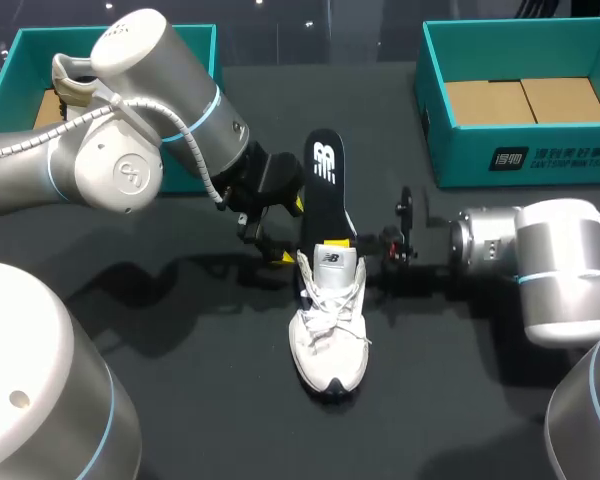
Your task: Take the shoe out of the shoebox, open the shoe tongue, remove and reinsert the insole, then place the shoe into the shoebox
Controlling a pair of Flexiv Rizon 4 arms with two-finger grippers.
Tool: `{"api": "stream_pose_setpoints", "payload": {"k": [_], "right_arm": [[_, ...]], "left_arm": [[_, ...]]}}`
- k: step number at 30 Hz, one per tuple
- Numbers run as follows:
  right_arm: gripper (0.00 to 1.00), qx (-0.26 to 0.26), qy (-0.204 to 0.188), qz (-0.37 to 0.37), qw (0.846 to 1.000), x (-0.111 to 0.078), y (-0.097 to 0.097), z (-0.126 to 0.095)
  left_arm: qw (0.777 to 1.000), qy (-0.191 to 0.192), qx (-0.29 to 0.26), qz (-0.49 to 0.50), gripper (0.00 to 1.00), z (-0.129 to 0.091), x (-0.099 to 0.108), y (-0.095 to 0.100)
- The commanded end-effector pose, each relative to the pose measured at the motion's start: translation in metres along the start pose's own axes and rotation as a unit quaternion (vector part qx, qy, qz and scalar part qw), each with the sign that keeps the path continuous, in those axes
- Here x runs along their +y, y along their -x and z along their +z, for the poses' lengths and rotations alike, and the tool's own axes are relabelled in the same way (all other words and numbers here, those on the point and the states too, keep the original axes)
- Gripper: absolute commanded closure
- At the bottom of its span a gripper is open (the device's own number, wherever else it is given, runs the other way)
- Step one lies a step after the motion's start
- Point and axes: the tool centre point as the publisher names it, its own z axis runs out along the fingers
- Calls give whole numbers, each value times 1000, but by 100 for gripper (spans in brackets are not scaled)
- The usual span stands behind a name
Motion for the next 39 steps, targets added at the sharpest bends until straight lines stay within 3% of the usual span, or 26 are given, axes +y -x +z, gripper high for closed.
{"api": "stream_pose_setpoints", "payload": {"k": [1,22,39], "right_arm": [[68,-3,-2,-3,1000,2,0,0],[67,-2,-8,-59,998,15,-6,-5],[69,11,-45,-82,996,46,-1,6]], "left_arm": [[1000,1,0,0,0,1,0,0],[1000,1,0,0,0,1,0,0],[1000,1,0,0,0,1,0,0]]}}
